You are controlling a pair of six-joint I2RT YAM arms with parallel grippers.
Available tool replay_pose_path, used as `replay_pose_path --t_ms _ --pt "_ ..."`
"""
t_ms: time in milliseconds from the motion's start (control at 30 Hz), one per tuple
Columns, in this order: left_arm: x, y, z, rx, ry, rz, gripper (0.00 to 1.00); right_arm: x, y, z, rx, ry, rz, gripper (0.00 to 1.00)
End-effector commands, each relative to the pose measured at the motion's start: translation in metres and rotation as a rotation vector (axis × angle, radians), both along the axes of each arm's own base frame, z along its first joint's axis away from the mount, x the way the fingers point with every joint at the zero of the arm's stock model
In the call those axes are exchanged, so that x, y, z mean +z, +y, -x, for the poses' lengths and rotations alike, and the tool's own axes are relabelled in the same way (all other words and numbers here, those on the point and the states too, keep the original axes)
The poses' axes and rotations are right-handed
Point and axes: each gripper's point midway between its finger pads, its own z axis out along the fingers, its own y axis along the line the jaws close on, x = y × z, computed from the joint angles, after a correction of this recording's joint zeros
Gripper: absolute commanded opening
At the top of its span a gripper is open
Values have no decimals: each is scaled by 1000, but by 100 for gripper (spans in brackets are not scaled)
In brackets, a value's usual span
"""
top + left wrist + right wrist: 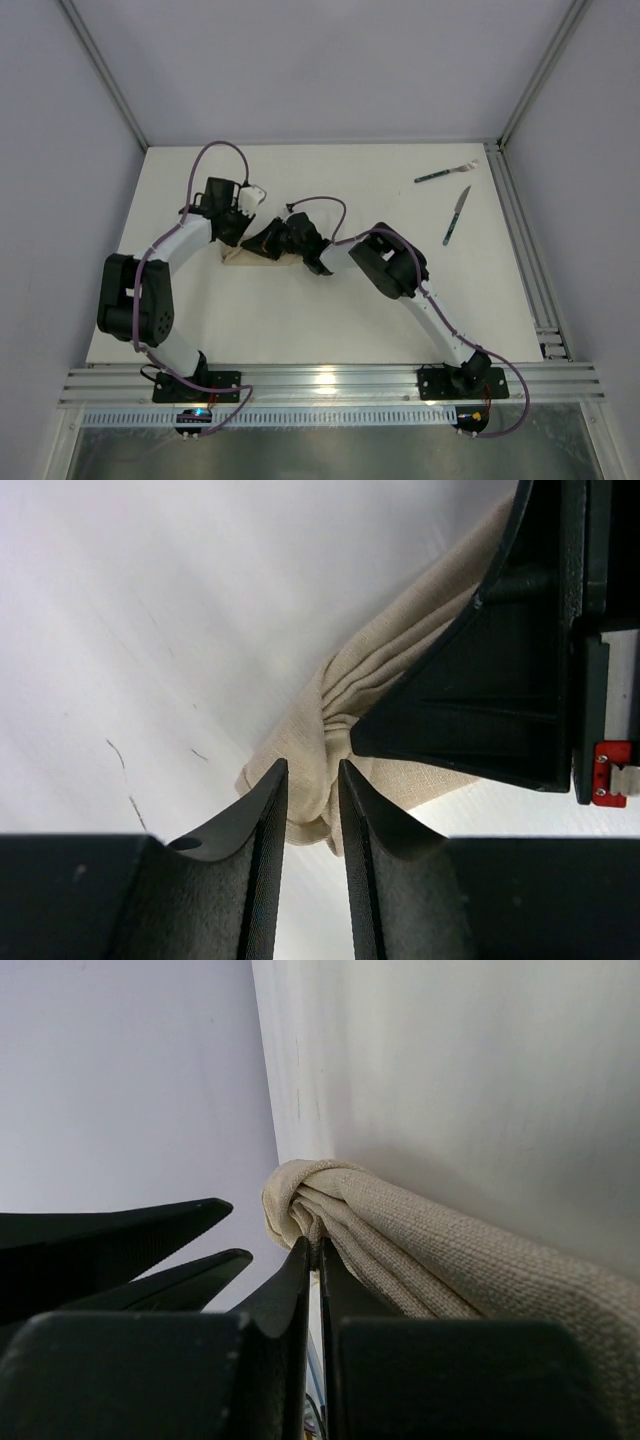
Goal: Fold the napkin into a case and place the utensils inside
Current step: Grasp the top corner of the smaller rectangle folded napkin from the folded napkin.
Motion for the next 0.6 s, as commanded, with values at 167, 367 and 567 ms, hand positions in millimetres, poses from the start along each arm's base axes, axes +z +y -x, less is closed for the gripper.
replay_pose_path --t_ms 167,367,567 --pt "7 10 -18 34 -30 -59 27 -19 4 4 -10 15 29 4" --pt "-19 5 -16 -8 49 -68 17 -17 6 4 -7 14 22 4" --pt "-21 -6 -12 -25 73 -8 17 -17 6 6 -4 17 21 4"
